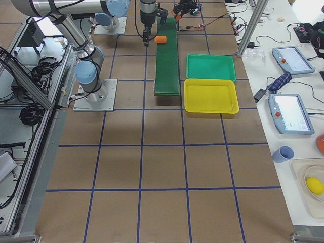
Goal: Sort buttons by color to trays
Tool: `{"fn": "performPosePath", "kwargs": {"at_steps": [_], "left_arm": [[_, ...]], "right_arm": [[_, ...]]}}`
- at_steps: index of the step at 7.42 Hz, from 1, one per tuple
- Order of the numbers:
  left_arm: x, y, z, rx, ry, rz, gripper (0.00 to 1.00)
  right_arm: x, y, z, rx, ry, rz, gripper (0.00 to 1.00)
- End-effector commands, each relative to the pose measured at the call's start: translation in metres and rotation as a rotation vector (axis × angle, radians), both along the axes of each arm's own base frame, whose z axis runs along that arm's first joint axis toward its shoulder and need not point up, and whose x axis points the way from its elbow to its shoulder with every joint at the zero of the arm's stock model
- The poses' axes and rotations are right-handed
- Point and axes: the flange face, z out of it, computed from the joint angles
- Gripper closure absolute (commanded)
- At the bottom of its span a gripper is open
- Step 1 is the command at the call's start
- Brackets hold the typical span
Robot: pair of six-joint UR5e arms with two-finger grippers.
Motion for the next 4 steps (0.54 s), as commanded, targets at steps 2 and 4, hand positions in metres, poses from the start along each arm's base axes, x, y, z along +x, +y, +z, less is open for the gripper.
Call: {"fn": "performPosePath", "kwargs": {"at_steps": [2, 4], "left_arm": [[-0.006, 0.066, -0.018, -0.051, 0.101, -0.149, 1.00], [-0.011, 0.084, -0.030, -0.098, 0.101, -0.162, 1.00]], "right_arm": [[0.000, 0.003, 0.002, -0.002, 0.001, 0.002, 0.00], [0.000, 0.000, 0.000, -0.002, -0.002, 0.001, 0.00]]}}
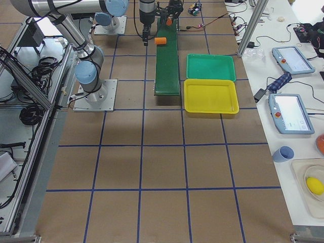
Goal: Sort buttons by color to trays
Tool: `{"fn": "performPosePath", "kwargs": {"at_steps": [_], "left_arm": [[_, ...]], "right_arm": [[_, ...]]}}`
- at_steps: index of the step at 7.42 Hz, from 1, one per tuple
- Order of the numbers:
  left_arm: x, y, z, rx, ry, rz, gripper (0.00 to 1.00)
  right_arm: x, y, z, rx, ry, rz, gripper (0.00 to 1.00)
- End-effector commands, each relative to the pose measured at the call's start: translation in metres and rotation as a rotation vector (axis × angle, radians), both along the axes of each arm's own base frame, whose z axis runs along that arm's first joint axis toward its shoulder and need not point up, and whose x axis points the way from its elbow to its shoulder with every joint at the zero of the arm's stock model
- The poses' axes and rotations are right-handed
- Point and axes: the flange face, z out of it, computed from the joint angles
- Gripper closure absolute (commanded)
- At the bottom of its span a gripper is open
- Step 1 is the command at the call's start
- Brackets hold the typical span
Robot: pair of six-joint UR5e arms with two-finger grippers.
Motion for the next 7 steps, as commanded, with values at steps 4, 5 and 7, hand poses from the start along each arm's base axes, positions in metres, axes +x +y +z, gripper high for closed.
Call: {"fn": "performPosePath", "kwargs": {"at_steps": [4, 5, 7], "left_arm": [[-0.011, 0.027, -0.002, -0.026, 0.061, 0.036, 0.00], [-0.010, 0.028, 0.004, -0.036, 0.053, 0.037, 0.00], [0.004, 0.004, 0.054, -0.106, 0.035, 0.050, 0.00]], "right_arm": [[0.001, -0.001, 0.000, -0.003, -0.008, 0.000, 0.00], [0.001, -0.001, 0.000, -0.005, -0.009, 0.000, 0.00], [0.001, -0.001, 0.001, -0.010, -0.009, 0.000, 0.00]]}}
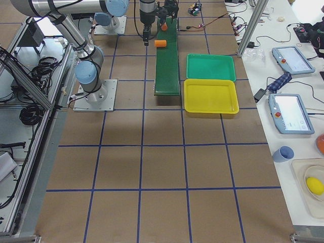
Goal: Sort buttons by color to trays
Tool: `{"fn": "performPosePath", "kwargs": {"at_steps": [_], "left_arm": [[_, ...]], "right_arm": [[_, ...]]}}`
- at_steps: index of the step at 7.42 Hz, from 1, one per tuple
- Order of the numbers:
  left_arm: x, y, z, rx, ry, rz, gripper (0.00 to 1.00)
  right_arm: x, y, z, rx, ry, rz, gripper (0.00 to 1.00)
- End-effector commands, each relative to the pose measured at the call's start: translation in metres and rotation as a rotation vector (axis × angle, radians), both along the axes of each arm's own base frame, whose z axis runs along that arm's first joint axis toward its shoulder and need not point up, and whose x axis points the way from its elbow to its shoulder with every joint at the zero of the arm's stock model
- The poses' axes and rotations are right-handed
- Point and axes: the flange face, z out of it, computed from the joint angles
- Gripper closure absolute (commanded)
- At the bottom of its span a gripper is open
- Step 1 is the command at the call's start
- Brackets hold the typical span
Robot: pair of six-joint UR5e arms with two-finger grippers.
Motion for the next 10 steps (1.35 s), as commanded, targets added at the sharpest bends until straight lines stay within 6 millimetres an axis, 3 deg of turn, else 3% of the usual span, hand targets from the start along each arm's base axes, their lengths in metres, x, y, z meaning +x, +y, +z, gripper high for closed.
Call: {"fn": "performPosePath", "kwargs": {"at_steps": [1, 2, 3, 5, 7, 9, 10], "left_arm": [[0.028, -0.044, 0.053, -0.017, -0.065, 0.030, 0.00], [0.052, -0.079, 0.060, -0.038, -0.094, 0.134, 0.00], [0.089, -0.111, 0.049, -0.026, -0.104, 0.274, 0.00], [0.188, -0.157, 0.020, 0.002, -0.109, 0.486, 0.00], [0.261, -0.204, 0.012, -0.032, -0.127, 0.595, 0.00], [0.317, -0.226, -0.008, -0.032, -0.134, 0.734, 0.00], [0.330, -0.233, -0.023, -0.039, -0.144, 0.823, 0.00]], "right_arm": [[0.000, 0.000, 0.001, -0.003, 0.000, 0.000, 0.00], [0.000, 0.001, 0.001, -0.004, -0.002, 0.000, 0.00], [0.000, 0.000, 0.001, -0.003, -0.003, 0.000, 0.00], [0.000, 0.000, 0.001, -0.003, -0.002, 0.000, 0.00], [0.000, 0.000, 0.001, -0.003, -0.002, 0.000, 0.00], [0.000, 0.000, 0.000, 0.001, 0.000, 0.000, 0.00], [0.000, 0.001, 0.000, -0.001, 0.004, 0.000, 0.00]]}}
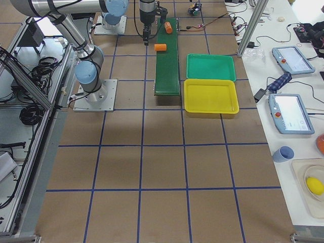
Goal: Sort buttons by color to trays
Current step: 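Return the left gripper to the buttons and grasp the green button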
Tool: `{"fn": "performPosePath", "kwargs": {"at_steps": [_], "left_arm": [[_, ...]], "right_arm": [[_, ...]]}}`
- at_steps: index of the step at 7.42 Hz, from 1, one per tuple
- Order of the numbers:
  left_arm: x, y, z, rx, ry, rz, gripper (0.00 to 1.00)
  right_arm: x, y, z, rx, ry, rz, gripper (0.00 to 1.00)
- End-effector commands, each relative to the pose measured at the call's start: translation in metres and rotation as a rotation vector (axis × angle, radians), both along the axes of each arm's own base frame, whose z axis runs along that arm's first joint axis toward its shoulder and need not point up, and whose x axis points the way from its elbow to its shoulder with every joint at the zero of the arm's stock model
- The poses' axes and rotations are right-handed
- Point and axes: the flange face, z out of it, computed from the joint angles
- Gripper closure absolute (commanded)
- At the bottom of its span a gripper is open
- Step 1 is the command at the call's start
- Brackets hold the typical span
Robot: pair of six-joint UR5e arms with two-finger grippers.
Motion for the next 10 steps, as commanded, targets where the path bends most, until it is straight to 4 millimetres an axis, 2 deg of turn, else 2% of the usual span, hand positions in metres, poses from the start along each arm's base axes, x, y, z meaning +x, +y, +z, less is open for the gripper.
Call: {"fn": "performPosePath", "kwargs": {"at_steps": [1, 2, 3, 4, 5, 6, 7, 10], "left_arm": [[0.033, -0.023, -0.019, -0.043, -0.028, 0.139, 0.00], [0.049, -0.033, -0.022, -0.053, -0.038, 0.153, 0.00], [0.050, -0.033, -0.040, -0.022, -0.025, 0.156, 0.00], [0.035, -0.033, -0.048, 0.010, -0.018, 0.175, 0.00], [0.030, -0.028, -0.055, 0.045, 0.000, 0.194, 0.00], [0.023, -0.022, -0.061, 0.064, 0.012, 0.190, 0.00], [0.012, -0.009, -0.076, 0.101, 0.033, 0.174, 0.00], [0.001, 0.002, -0.076, 0.117, 0.040, 0.162, 0.00]], "right_arm": [[-0.001, 0.000, -0.001, 0.002, 0.006, 0.000, 0.00], [-0.001, 0.001, 0.000, -0.001, 0.006, 0.000, 0.00], [-0.001, 0.000, -0.001, 0.004, 0.010, 0.001, 0.00], [-0.001, 0.001, 0.000, 0.002, 0.010, 0.001, 0.00], [-0.001, 0.000, -0.003, 0.008, 0.011, 0.002, 0.00], [-0.001, 0.003, -0.006, 0.013, 0.010, 0.001, 0.00], [-0.001, 0.003, -0.007, 0.016, 0.008, 0.002, 0.00], [0.000, 0.003, -0.007, 0.014, 0.004, 0.000, 0.00]]}}
